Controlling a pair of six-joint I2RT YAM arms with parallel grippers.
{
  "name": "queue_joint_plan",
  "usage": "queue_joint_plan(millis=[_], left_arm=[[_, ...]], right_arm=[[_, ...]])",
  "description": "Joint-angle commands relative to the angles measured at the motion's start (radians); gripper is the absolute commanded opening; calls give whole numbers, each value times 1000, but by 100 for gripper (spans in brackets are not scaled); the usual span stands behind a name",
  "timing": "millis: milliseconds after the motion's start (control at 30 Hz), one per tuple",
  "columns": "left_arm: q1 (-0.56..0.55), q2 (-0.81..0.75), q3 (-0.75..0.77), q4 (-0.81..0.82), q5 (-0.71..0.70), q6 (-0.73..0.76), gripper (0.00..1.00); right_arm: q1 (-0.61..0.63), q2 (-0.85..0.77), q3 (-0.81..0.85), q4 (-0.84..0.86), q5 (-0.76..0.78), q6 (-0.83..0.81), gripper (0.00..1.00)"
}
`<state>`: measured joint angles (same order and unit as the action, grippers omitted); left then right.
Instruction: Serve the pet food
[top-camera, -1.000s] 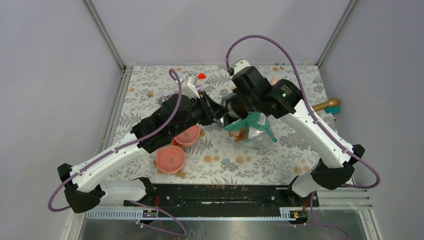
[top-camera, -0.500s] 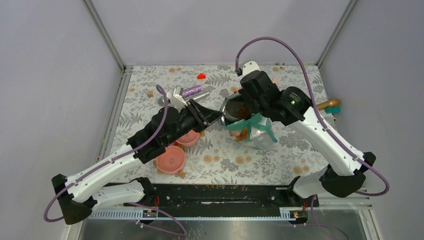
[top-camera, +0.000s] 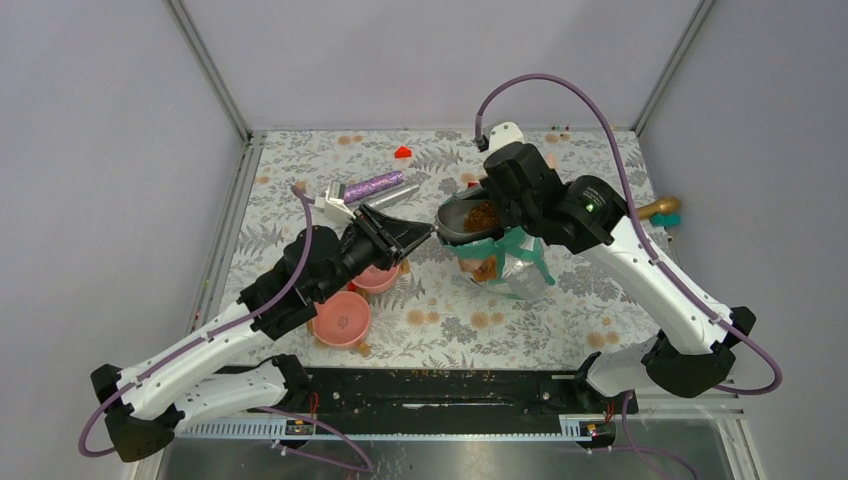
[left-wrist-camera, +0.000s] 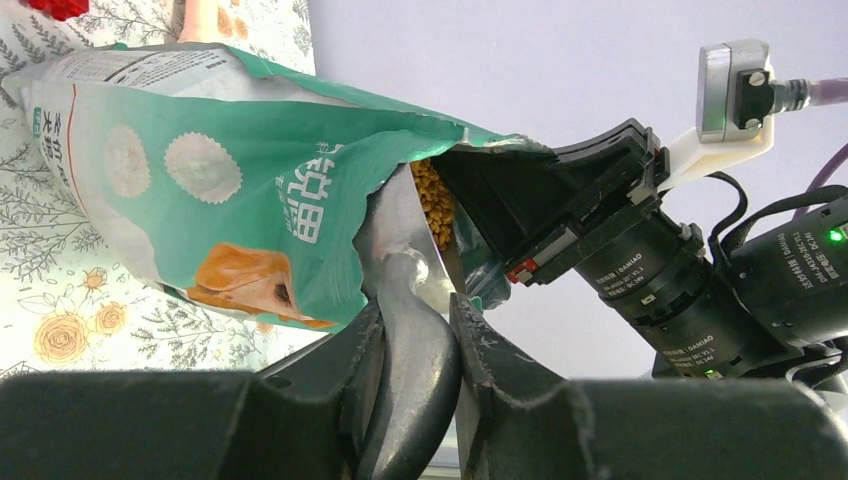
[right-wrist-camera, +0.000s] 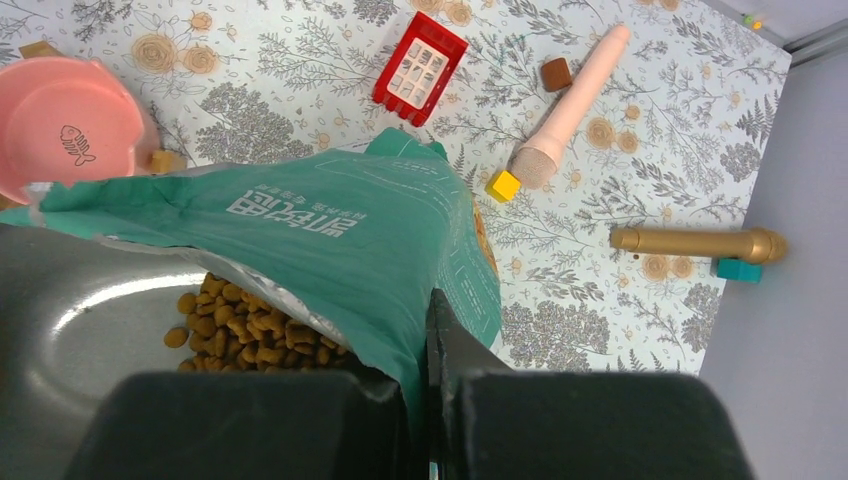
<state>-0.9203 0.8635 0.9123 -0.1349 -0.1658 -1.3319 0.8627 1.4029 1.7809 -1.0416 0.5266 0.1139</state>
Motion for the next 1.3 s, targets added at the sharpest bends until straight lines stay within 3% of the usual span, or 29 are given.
queue_joint_plan(millis=[0, 167, 600, 1267], left_arm=[[24, -32, 27, 240, -46, 28, 0], [24, -69, -36, 293, 25, 27, 0], [24, -162, -193, 417, 27, 86, 0], [25, -171, -468, 881, 58, 85, 0]], right_arm=[[2, -105, 41, 146, 60, 20, 0], [2, -112, 44, 156, 77, 27, 0], [1, -151, 3, 240, 80, 56, 0], [2, -244, -80, 434, 128, 82, 0]])
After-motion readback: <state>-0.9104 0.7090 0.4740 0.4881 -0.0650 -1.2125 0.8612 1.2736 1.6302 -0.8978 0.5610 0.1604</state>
